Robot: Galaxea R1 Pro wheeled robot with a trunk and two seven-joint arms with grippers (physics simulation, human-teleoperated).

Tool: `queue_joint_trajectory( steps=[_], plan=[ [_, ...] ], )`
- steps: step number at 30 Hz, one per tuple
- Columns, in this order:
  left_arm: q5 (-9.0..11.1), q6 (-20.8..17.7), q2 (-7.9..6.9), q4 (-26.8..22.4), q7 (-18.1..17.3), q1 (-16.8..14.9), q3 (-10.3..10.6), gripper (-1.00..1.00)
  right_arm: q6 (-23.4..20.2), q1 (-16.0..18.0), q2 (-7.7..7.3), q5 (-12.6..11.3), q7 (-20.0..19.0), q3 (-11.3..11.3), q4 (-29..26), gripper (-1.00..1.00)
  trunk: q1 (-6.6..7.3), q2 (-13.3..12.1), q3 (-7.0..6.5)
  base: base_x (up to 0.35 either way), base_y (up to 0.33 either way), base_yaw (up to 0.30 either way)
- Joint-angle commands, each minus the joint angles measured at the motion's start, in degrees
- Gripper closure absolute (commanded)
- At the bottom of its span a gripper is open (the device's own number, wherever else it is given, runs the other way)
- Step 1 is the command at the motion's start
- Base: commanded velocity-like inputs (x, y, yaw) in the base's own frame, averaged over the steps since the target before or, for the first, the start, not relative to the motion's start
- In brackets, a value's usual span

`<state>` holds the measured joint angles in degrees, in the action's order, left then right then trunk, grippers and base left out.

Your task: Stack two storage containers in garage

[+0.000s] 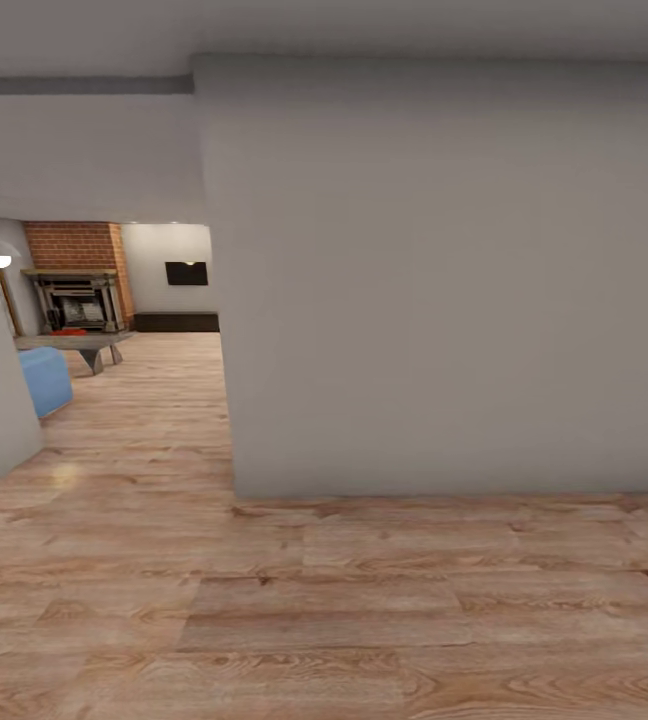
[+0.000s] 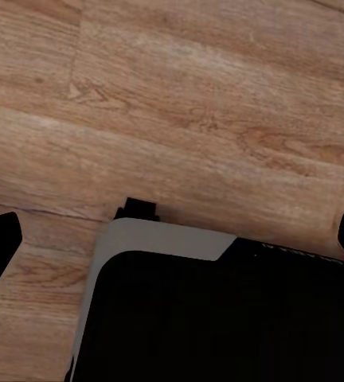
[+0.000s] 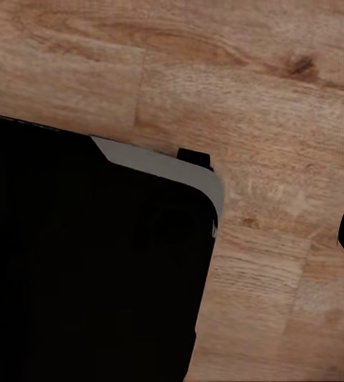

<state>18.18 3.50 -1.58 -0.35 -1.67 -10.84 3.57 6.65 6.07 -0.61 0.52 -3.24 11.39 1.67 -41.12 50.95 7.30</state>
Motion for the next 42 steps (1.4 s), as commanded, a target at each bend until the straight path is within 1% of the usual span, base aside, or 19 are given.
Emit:
queue_joint_trajectory(
  steps=[1,15,23,32,42],
  plan=[
    [0.54,0.2,0.0,0.09,-0.17,-0.06,0.38,-1.0,0.44,0.08,-0.03,0.09,-0.14,0.19,0.18,-1.0,-0.04,0.05,0.08,0.322,0.0,0.186],
    [0.54,0.2,0.0,0.09,-0.17,-0.06,0.38,-1.0,0.47,0.11,-0.09,0.29,-0.19,0.34,0.18,-1.0,-0.04,0.05,0.08,0.323,0.0,0.258],
    [0.54,0.2,0.0,0.09,-0.17,-0.06,0.38,-1.0,0.58,0.11,-0.04,0.11,-0.11,0.24,0.18,-1.0,-0.04,0.05,0.08,0.322,0.0,0.084],
    [0.54,0.2,0.0,0.09,-0.17,-0.06,0.38,-1.0,0.54,0.1,-0.09,-0.44,-0.12,-0.02,0.18,-1.0,-0.04,0.05,0.08,0.322,0.0,0.216],
    [0.54,0.2,0.0,0.09,-0.17,-0.06,0.38,-1.0,0.59,0.11,-0.15,-0.17,-0.09,0.06,0.18,-1.0,-0.04,0.05,0.08,0.322,0.0,0.03]
  ],
)
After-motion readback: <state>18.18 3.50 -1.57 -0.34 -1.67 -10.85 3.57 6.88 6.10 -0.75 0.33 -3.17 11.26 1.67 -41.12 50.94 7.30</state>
